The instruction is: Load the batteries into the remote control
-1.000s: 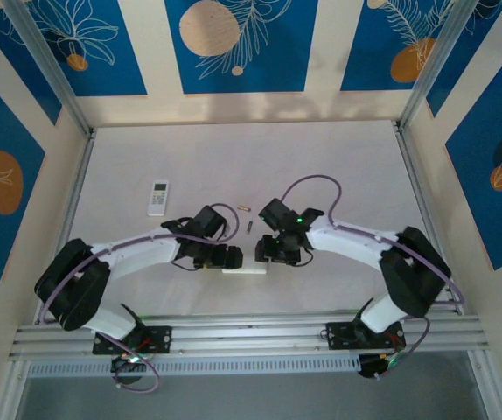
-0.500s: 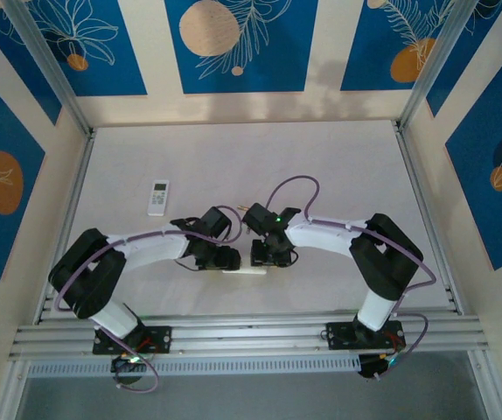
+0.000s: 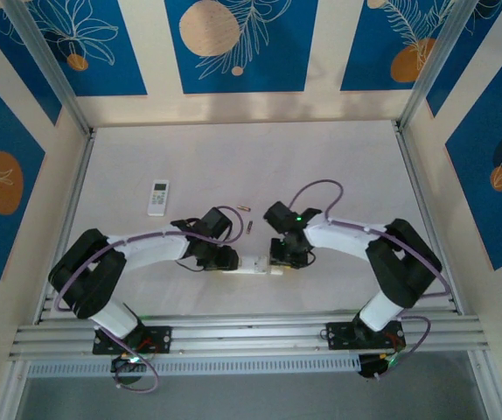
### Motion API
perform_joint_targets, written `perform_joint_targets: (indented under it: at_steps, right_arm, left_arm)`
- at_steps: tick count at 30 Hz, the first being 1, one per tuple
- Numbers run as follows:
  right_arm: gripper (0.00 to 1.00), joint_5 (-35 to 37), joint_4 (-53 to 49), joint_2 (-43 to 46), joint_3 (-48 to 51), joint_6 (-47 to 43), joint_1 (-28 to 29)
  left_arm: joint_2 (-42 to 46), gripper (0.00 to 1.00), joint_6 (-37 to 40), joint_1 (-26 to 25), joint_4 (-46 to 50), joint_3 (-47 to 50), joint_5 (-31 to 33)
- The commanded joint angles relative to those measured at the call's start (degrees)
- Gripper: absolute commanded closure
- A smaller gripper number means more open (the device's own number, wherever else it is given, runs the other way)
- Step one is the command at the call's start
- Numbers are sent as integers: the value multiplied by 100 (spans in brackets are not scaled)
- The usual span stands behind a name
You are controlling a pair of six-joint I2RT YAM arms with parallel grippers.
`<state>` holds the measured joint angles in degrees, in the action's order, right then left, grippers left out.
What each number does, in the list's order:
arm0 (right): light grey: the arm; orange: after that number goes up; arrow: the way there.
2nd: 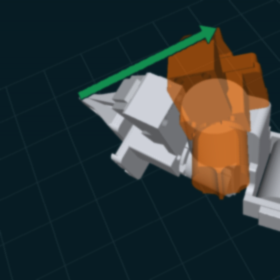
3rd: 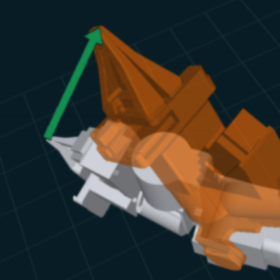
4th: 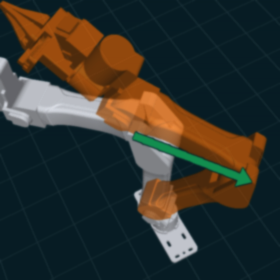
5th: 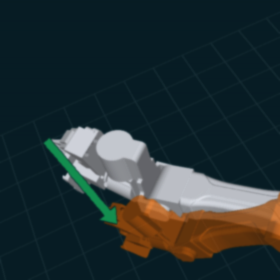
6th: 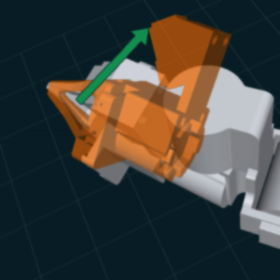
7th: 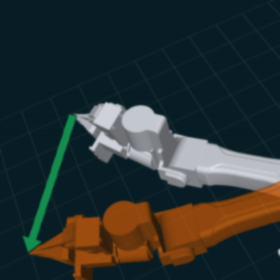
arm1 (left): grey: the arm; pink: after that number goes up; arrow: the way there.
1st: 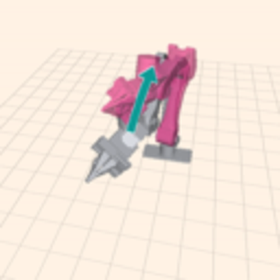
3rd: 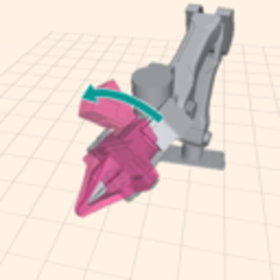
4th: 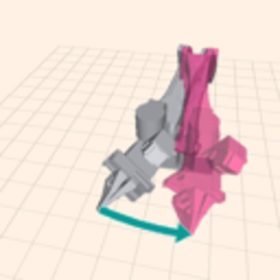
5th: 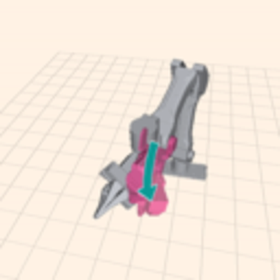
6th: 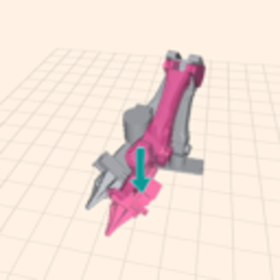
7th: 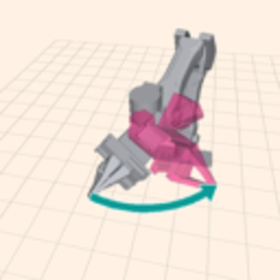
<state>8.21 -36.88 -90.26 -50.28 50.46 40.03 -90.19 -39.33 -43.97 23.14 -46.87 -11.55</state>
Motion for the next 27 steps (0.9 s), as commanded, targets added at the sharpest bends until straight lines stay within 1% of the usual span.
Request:
perform_joint_targets:
  at_steps: [1, 4, 6, 8, 9, 10, 12, 14, 17, 20, 22, 27]
  right_arm:
    - [67, 120, -257, 360, 343, -171, -247]
    - [65, 94, -368, 664, 113, -256, -159]
    - [62, 185, -354, 850, -3, -289, -73]
    - [57, 173, -253, 935, -76, -311, -26]
    - [52, 185, -242, 931, -136, -300, -39]
    - [49, 223, -220, 913, -204, -349, -47]
    - [47, 215, -46, 866, -356, -582, -31]
    - [45, 121, 141, 778, -553, -818, 9]
    - [44, 199, 75, 373, -1028, -701, 16]
    - [45, 372, -20, -308, -1546, -471, -8]
    - [48, 359, -83, -788, -1931, -306, -15]
    - [52, 374, -288, -1778, -2720, -142, 103]
  left_arm:
    - [-229, 59, -75, -17, 115, 260, 540]
    - [-185, 59, -104, -16, 10, 241, 418]
    - [-117, 56, -135, -16, -11, 240, 429]
    - [5, 49, -156, -16, 1, 215, 496]
    - [92, 43, -162, -20, 26, 192, 551]
    - [215, 38, -163, -16, 55, 181, 663]
    - [520, 27, -197, -16, 89, 195, 925]
    - [917, 20, -237, -7, 115, 254, 1209]
    - [1632, 13, -233, 17, 51, 418, 1573]
    - [2318, 11, -131, 36, -172, 685, 1750]
    - [2695, 9, -4, 41, -315, 862, 1749]
    - [3144, 5, 121, 46, -245, 1095, 1831]
